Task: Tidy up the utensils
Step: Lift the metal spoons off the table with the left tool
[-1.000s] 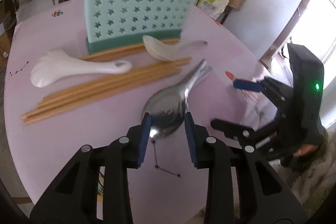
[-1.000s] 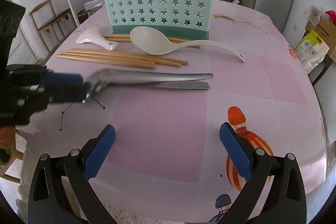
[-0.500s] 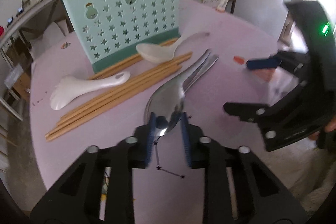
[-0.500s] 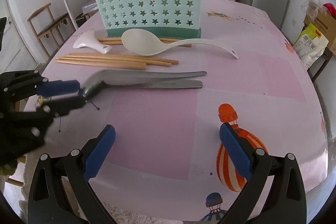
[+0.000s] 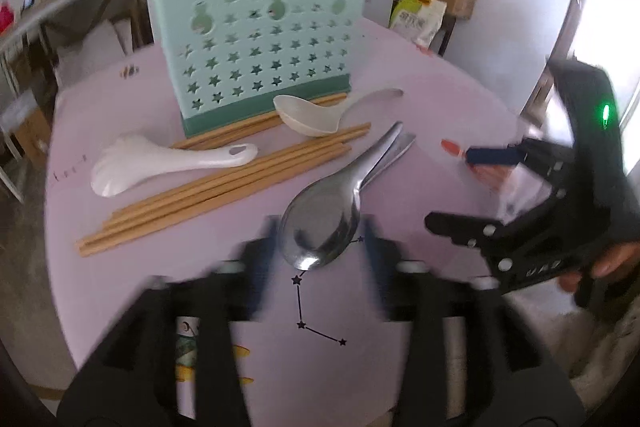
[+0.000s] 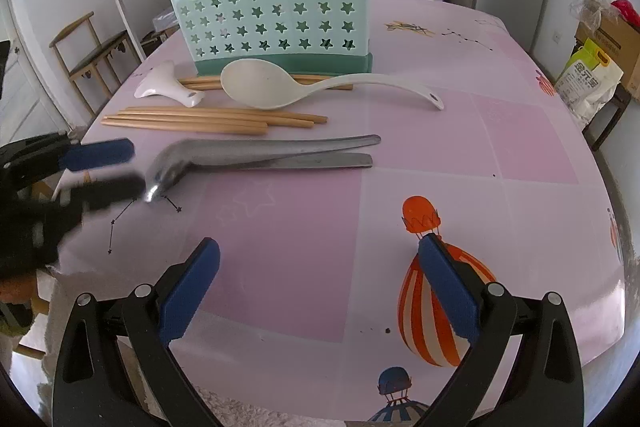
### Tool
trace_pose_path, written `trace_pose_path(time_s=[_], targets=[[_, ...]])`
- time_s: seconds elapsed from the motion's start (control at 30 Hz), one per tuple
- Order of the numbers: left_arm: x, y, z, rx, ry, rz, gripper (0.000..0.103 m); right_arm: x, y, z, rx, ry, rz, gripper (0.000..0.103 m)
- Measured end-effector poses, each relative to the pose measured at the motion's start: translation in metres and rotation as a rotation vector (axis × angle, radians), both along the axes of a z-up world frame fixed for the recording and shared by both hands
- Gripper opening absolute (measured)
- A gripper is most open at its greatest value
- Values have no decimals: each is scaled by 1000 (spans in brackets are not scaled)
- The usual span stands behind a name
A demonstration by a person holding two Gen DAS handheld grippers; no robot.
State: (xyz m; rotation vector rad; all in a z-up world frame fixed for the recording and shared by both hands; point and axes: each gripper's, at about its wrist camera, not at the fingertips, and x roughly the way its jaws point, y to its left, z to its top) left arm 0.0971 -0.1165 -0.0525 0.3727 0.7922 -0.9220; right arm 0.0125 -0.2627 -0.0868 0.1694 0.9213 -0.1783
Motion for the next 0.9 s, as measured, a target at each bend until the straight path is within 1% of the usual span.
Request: trace_pose_path(time_s=[0.03, 0.1, 0.13, 0.17, 0.2, 0.3, 0.33, 0.4, 0.53, 0.6, 0.67, 0.7, 0.73, 0.77, 0.8, 0.83, 0.9], targets=[[-2, -4, -2, 25, -20, -11, 50, 0, 0, 0, 0, 0, 0, 97], [-5, -13, -11, 99, -56, -9, 50, 0, 0, 0, 0, -2, -1, 97], [-4, -16, -15, 138, -70, -3, 47, 0, 0, 0, 0, -2, -2, 97], [-3, -16, -15, 129, -74, -4, 43, -1, 0, 0, 1, -3, -3, 97], [-1, -15, -14, 117, -55, -10, 33, -1, -1, 0, 3, -3, -3, 97], [5, -11, -7, 65, -18, -8, 23, -2, -1, 0, 7, -4, -5, 97], [9, -8, -3, 28, 17, -16, 20, -2, -2, 0, 7, -4, -6, 97], [16, -2, -1, -17, 73, -8, 18, -2, -1, 0, 4, -5, -5, 97], [30, 5, -5, -48, 134, 31, 8, -2, -1, -1, 2, -7, -6, 97], [34, 8, -8, -65, 160, 52, 7, -2, -1, -1, 3, -7, -6, 97], [34, 9, -8, -74, 160, 58, 7, -2, 0, -1, 3, -6, -5, 97], [33, 8, -7, -75, 152, 52, 7, -2, 0, -1, 2, -6, -5, 97], [30, 9, -5, -78, 140, 44, 13, -3, 0, -1, 0, -5, -5, 97], [27, 7, -4, -75, 134, 34, 22, -3, 0, -1, -2, -5, -5, 97], [24, 4, -4, -59, 117, 31, 43, -2, 0, -1, -4, -5, -5, 97], [21, 3, -3, -46, 96, 30, 51, -2, 0, -1, -6, -4, -5, 97], [17, -3, -5, -6, 58, 9, 51, -2, 0, -1, -6, -4, -7, 97]])
